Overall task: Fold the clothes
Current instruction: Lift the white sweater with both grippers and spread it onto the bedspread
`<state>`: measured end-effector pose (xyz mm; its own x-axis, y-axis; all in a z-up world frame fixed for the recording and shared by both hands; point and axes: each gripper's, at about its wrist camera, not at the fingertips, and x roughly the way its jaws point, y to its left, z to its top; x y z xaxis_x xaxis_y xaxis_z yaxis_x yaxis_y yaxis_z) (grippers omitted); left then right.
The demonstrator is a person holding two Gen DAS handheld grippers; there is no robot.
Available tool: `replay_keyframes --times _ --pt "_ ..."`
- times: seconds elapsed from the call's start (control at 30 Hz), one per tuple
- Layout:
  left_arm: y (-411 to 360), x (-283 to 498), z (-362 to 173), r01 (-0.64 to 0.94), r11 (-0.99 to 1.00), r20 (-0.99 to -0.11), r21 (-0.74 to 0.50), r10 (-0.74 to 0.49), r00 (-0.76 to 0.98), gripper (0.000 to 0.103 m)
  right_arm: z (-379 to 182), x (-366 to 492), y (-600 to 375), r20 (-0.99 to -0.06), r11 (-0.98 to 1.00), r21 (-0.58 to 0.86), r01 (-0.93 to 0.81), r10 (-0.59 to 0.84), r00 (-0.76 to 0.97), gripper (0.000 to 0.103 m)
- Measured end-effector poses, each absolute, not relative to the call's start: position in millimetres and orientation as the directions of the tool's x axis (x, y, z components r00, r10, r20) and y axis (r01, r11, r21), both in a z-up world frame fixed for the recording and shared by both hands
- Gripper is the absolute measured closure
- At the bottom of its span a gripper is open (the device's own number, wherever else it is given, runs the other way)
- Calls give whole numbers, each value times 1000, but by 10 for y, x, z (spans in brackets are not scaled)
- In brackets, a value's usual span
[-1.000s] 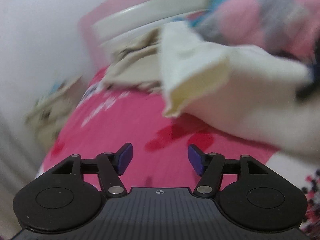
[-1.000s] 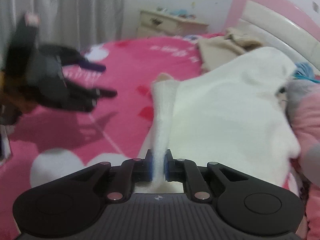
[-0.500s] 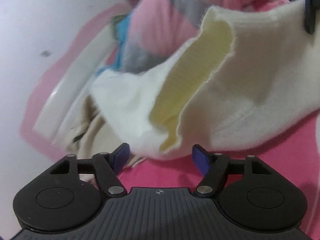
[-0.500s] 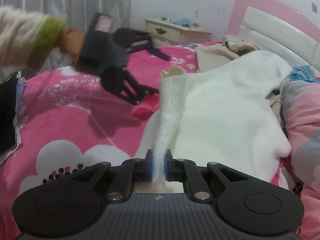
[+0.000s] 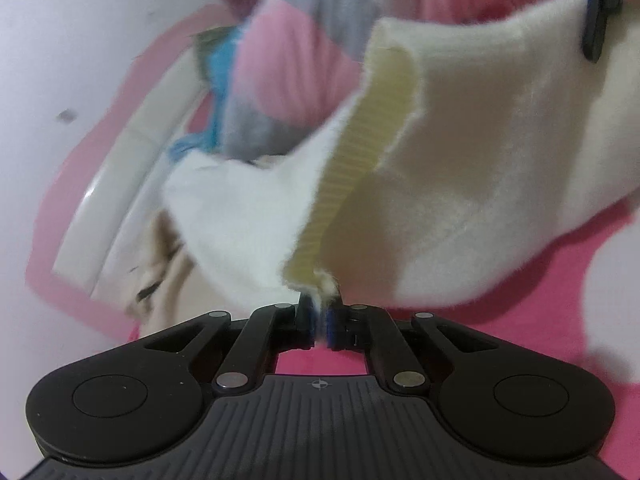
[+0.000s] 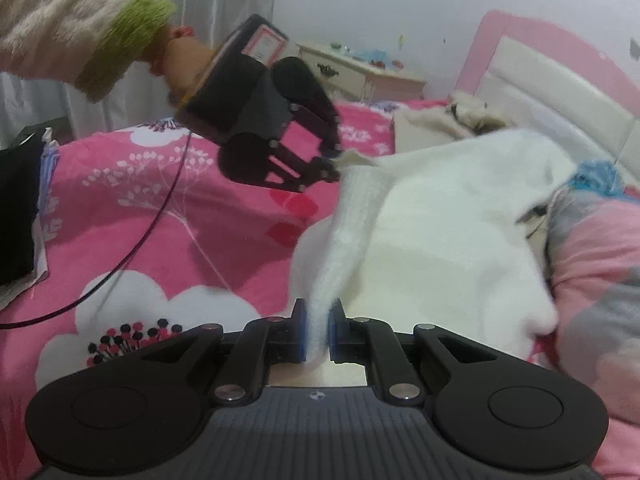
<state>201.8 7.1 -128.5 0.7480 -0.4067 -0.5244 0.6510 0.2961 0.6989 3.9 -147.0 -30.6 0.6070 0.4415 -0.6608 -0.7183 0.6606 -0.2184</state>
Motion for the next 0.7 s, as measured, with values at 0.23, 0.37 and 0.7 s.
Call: replay_keyframes --times 0.23,0.37,0.7 --pt "412 750 -668 685 413 -505 600 -469 725 100 107 -596 -1724 -623 595 -248 -764 506 596 92" --pt "585 64 -315 735 491 -531 469 -508 678 100 446 -1155 -1892 -642 571 -191 -798 543 542 92" --pt "673 -558 560 814 543 -568 205 -611 551 100 1245 -2174 -2316 -604 599 14 -801 643 471 92"
